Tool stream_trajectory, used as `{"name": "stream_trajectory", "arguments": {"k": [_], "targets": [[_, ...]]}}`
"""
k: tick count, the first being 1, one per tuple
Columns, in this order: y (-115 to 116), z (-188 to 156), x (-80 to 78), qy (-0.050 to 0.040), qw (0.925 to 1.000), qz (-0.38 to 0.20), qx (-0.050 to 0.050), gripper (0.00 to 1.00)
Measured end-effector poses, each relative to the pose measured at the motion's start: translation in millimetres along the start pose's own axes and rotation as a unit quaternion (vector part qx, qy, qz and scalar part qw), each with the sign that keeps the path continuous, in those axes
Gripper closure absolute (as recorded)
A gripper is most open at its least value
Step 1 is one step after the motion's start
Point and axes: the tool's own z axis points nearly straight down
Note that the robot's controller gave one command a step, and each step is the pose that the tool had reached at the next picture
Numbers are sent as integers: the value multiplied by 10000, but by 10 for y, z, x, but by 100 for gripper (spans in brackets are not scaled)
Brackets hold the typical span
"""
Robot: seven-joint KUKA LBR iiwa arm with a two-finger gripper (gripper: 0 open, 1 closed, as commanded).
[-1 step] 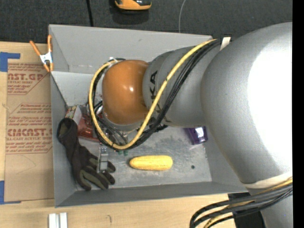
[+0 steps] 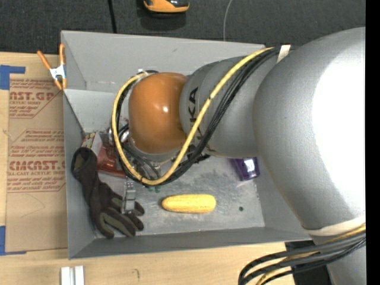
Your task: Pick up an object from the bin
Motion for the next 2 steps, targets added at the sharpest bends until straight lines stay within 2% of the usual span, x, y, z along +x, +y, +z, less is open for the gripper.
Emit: {"name": "stream_trajectory", "arguments": {"k": [1, 2], "targets": [[-8, 294, 34, -30, 9997, 228, -11, 0], [-72, 594, 163, -11, 9987, 507, -9, 0]]}}
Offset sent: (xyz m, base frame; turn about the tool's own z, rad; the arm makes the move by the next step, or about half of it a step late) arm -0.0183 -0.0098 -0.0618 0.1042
